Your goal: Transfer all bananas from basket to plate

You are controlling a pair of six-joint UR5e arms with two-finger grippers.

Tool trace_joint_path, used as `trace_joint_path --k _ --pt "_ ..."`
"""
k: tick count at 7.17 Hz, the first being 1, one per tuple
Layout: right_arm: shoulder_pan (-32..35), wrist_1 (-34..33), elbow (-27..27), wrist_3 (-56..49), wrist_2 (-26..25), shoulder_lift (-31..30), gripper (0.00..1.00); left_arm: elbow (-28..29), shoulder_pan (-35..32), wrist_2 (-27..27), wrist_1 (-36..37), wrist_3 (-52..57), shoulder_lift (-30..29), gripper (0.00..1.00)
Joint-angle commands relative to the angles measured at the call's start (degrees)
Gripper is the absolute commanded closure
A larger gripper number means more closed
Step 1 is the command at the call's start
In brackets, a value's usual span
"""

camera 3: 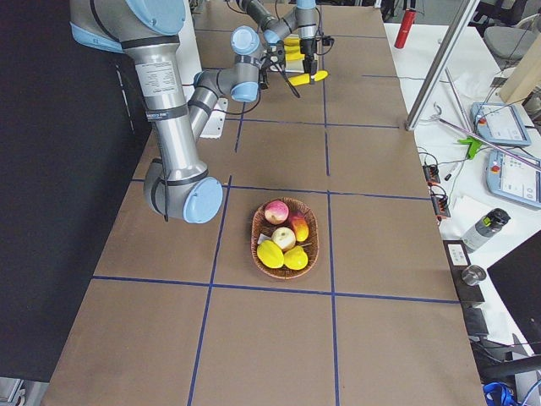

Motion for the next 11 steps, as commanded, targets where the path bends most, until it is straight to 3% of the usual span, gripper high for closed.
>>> trace_joint_path --k 1,3,5,6,8,10,11 --pt "0.4 0.0 2.1 0.0 -0.2 -3.3 0.0 -5.1 -6.0 -2.1 12.5 12.3 6.5 1.0" --pt "3.9 -0.2 1.9 -0.1 1.8 -6.2 0.0 -9.1 -6.9 -0.9 20.4 20.5 13.3 1.0" --pt "10.6 -0.8 0.9 -0.8 8.6 -7.2 0.0 -7.9 -6.4 0.4 20.5 20.6 18.2 1.0" --pt "11.2 -0.9 0.8 -0.8 8.8 -7.3 0.0 -7.7 -6.2 0.2 20.5 20.6 19.8 1.0" --pt "14.0 -1.0 0.2 -1.1 9.3 -8.7 0.0 -5.7 -6.0 0.3 20.5 20.6 20.6 1.0" --pt "19.6 -1.0 -1.2 -3.0 14.9 -9.1 0.0 -5.6 -5.9 0.2 20.3 20.4 22.2 1.0" --pt "21.2 -1.1 -1.3 -3.8 16.6 -9.4 0.0 -5.6 -5.7 0.3 20.3 20.3 22.2 0.95"
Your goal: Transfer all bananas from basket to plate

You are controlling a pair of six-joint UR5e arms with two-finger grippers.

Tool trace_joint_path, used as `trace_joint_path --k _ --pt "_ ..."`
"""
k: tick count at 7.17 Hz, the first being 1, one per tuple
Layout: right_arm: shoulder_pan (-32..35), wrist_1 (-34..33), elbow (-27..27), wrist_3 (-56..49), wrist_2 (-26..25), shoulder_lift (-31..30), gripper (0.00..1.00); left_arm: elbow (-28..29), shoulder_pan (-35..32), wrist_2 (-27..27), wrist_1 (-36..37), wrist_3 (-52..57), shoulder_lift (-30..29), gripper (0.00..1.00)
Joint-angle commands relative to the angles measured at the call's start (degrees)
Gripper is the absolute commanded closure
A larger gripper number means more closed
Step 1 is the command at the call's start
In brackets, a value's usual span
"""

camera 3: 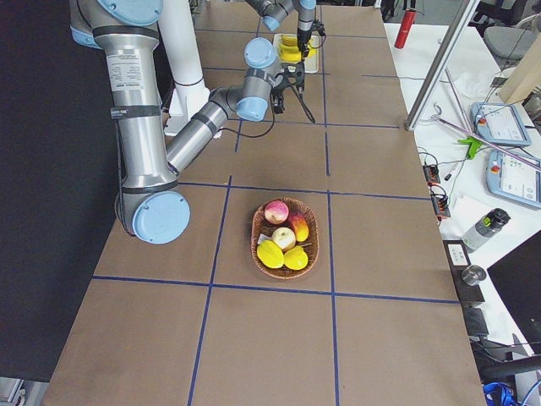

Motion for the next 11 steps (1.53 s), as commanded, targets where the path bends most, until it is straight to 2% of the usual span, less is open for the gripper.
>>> trace_joint_path --k 1,2,3,5,6,7,8,9,11 --pt "3.5 -0.1 -0.7 -1.4 2.7 -0.8 0.0 0.4 0.2 0.1 -0.5 0.1 0.3 0.12" --pt "4.3 -0.1 -1.7 -3.5 2.7 -0.8 0.0 0.5 0.3 0.0 -0.5 -0.1 0.2 0.01" --pt "5.5 -0.2 -2.9 -5.0 2.9 -0.9 0.0 0.3 0.3 0.1 -0.5 0.0 0.2 0.01" --pt "12.1 -0.2 -7.3 -11.7 8.3 -0.9 0.0 -1.8 0.1 -0.6 -0.5 0.1 0.3 0.01" --pt "15.1 -3.1 -9.1 -17.5 9.5 -1.1 0.0 -5.5 -0.5 -0.1 -0.3 0.4 0.4 0.01" --pt "18.3 -10.4 -9.3 -29.8 9.5 -2.5 0.0 -10.6 -2.6 -0.1 0.2 5.8 3.1 0.01" --pt "21.6 -19.2 -9.4 -43.5 9.5 -3.3 0.0 -12.2 -6.3 -0.5 1.8 10.9 3.4 0.01" --pt "26.7 -24.3 -10.2 -56.0 9.5 -5.4 0.0 -12.8 -7.2 -0.6 2.8 12.4 3.5 0.01" --pt "36.2 -31.4 -13.9 -74.8 10.6 -7.1 0.0 -12.2 -8.4 -0.5 2.8 8.7 3.4 0.01"
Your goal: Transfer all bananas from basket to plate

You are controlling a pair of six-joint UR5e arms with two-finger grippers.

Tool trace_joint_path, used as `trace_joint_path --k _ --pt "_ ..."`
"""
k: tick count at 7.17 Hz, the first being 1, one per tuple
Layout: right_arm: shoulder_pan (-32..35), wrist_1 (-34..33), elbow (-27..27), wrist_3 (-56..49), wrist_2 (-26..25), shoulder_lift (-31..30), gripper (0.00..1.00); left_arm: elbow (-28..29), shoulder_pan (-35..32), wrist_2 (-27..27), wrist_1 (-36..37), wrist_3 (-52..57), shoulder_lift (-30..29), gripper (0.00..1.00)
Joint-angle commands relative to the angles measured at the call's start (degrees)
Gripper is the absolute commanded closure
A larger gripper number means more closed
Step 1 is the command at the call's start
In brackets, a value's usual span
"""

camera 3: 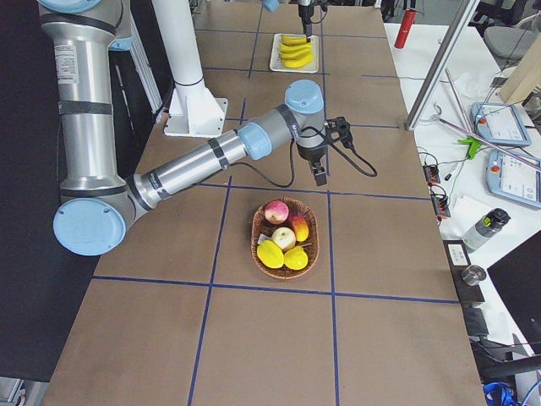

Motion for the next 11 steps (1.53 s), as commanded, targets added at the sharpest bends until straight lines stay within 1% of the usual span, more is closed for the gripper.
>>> trace_joint_path --k 1,2,3,4,5,6,7,8,9,10,11 --pt "8.2 -7.7 -5.0 -20.5 0.6 -1.0 0.0 0.2 -4.2 -0.4 0.5 3.2 0.1 0.01" --pt "10.3 -8.3 -9.2 -23.7 0.9 -1.6 0.0 0.4 -8.1 -2.7 3.7 12.2 0.2 0.01" --pt "10.3 -8.1 -9.8 -23.0 3.6 -3.9 0.0 0.4 -12.8 -3.2 8.7 21.4 0.2 0.01" --pt "10.3 -7.8 -9.8 -23.2 4.9 -4.2 0.0 1.7 -17.2 -3.8 11.6 30.2 0.3 0.01" --pt "10.3 -7.7 -10.6 -23.2 4.5 -3.9 0.0 5.0 -22.2 -7.3 12.6 39.1 0.3 0.01" --pt "10.3 -7.4 -10.3 -23.2 4.6 -4.1 0.0 10.4 -27.3 -12.1 13.5 48.2 0.3 0.01" --pt "10.3 -7.4 -11.0 -23.4 4.3 -3.4 0.0 16.5 -33.0 -15.4 13.6 59.2 0.3 0.01" --pt "10.4 -7.5 -12.6 -23.2 3.4 -3.3 0.0 20.0 -36.4 -15.5 13.8 66.4 0.3 0.01" --pt "10.4 -7.7 -13.1 -22.6 3.4 -4.0 0.0 19.4 -36.7 -15.4 15.2 66.5 0.6 0.01" --pt "10.4 -7.8 -14.8 -22.3 3.8 -4.1 0.0 19.3 -36.8 -15.4 14.9 66.6 3.9 0.01" --pt "11.2 -7.8 -15.4 -22.3 3.9 -4.1 0.0 19.6 -36.9 -15.6 14.8 66.8 4.9 0.01"
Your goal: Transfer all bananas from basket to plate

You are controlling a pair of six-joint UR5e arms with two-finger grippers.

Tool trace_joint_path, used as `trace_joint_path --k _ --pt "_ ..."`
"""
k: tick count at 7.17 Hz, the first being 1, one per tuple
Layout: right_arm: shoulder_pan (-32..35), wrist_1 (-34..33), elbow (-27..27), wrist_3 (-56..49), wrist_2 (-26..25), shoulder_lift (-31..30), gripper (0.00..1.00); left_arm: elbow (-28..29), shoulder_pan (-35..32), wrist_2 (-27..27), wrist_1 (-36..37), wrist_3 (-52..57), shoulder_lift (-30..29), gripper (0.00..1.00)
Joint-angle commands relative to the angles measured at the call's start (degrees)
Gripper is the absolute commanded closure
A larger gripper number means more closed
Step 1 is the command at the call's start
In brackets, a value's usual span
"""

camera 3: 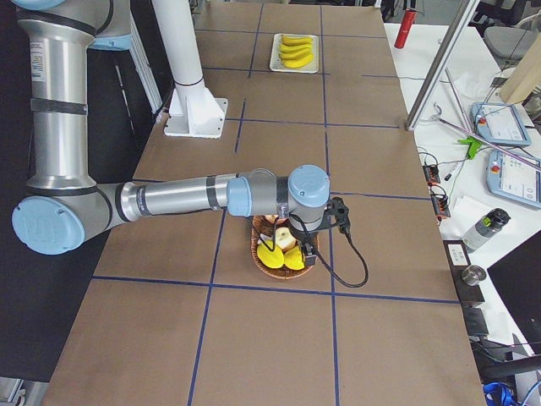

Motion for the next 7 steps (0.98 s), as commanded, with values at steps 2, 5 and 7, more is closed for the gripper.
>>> trace_joint_path --k 2,5,7 --pt "0.8 -0.4 -2.5 0.2 0.5 0.0 0.0 -1.0 -0.5 -0.3 0.0 0.6 4.9 0.01" --pt "2.6 0.0 -7.6 0.1 3.0 -1.1 0.0 -1.6 -0.4 -0.2 0.7 0.2 5.0 0.01" --pt "2.6 0.2 -7.8 -0.3 2.0 -1.3 0.0 -1.7 -0.5 -0.2 0.7 0.2 5.0 0.01"
